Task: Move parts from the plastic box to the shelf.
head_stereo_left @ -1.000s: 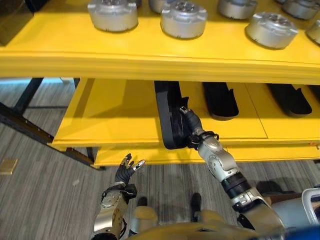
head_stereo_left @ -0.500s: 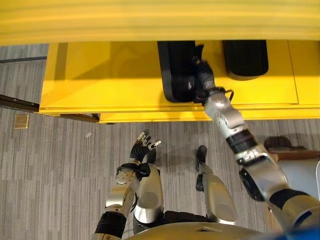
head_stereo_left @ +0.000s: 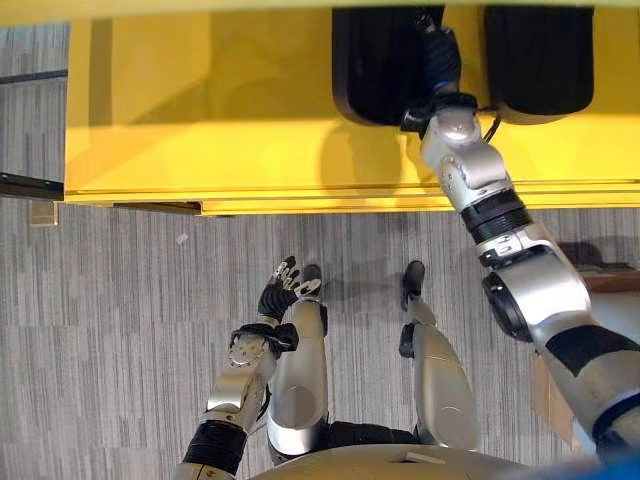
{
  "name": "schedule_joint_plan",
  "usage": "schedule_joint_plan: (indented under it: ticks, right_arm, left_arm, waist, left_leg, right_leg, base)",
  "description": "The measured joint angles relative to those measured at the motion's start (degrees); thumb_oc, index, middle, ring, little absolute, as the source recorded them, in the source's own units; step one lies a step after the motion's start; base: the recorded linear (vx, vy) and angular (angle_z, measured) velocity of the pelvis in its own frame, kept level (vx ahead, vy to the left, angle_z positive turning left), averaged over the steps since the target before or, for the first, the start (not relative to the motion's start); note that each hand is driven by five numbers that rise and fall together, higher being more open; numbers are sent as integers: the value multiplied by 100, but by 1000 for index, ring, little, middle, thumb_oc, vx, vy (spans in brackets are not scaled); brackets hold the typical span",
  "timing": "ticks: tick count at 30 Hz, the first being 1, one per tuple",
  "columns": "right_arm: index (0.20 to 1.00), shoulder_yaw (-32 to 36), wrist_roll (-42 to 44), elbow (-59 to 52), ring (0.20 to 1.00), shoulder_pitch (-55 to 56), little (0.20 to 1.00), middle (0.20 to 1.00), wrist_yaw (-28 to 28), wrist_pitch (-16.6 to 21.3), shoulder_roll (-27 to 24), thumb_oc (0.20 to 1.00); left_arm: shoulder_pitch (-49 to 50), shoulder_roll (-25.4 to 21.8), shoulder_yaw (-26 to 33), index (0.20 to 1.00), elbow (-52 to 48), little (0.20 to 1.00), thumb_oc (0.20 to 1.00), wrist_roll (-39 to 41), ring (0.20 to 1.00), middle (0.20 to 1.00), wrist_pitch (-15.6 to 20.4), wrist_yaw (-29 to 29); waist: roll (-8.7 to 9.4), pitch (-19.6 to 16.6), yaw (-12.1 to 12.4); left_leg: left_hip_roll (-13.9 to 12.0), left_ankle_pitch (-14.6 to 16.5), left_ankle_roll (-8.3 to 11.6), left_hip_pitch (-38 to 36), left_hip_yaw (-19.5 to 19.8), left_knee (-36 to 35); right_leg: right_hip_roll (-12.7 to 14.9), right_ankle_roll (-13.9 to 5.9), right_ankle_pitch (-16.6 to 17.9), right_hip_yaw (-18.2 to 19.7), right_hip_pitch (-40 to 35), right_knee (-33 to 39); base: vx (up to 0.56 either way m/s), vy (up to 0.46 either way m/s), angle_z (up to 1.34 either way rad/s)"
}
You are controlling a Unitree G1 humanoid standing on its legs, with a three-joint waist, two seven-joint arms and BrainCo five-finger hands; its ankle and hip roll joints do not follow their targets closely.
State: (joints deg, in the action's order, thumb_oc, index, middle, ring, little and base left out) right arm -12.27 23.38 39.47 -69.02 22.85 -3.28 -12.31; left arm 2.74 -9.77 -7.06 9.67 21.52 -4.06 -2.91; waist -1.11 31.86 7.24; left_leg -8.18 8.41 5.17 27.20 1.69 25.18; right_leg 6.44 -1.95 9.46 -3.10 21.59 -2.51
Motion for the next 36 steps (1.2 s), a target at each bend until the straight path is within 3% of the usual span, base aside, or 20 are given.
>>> schedule_joint_plan:
  ticks: [18, 20, 27, 36]
  right_arm:
    - [200, -203, 1, 216, 200, -534, 200, 200, 130, 229, 56, 200]
    - [200, -192, -1, 128, 200, -545, 200, 200, 161, 311, 44, 200]
    - [200, -191, 5, 143, 200, -547, 200, 200, 213, 324, 44, 200]
    - [200, -179, 7, 260, 200, -563, 200, 200, 220, 428, 48, 200]
  left_arm:
    - [-156, -48, -106, 1000, -297, 1000, 1000, 41, 1000, 1000, 90, -135]
    - [-155, -66, -93, 1000, -300, 1000, 1000, 44, 1000, 1000, 87, -205]
    - [-91, -105, -82, 1000, -434, 1000, 1000, 264, 1000, 1000, 94, -245]
    - [-87, -207, -78, 1000, -463, 1000, 1000, 270, 1000, 1000, 94, -251]
  waist:
    - [30, -36, -44]
    - [31, -35, -71]
    - [49, -45, -69]
    - [89, -67, -142]
  left_leg:
    - [115, 314, -249, 990, 84, 979]
    - [133, 342, -297, 1121, 97, 1085]
    - [201, 394, -337, 1120, 91, 1143]
    - [232, 478, -399, 1202, 57, 1311]
  right_leg:
    - [115, -33, -9, -49, 603, -265]
    - [148, -139, -90, -86, 649, -220]
    - [180, -47, -36, -97, 648, -295]
    - [224, -71, -33, -93, 647, -245]
  base:
    - [0, 8, 1]
    - [10, 4, -2]
    - [0, 24, 2]
    - [-1, 3, -1]
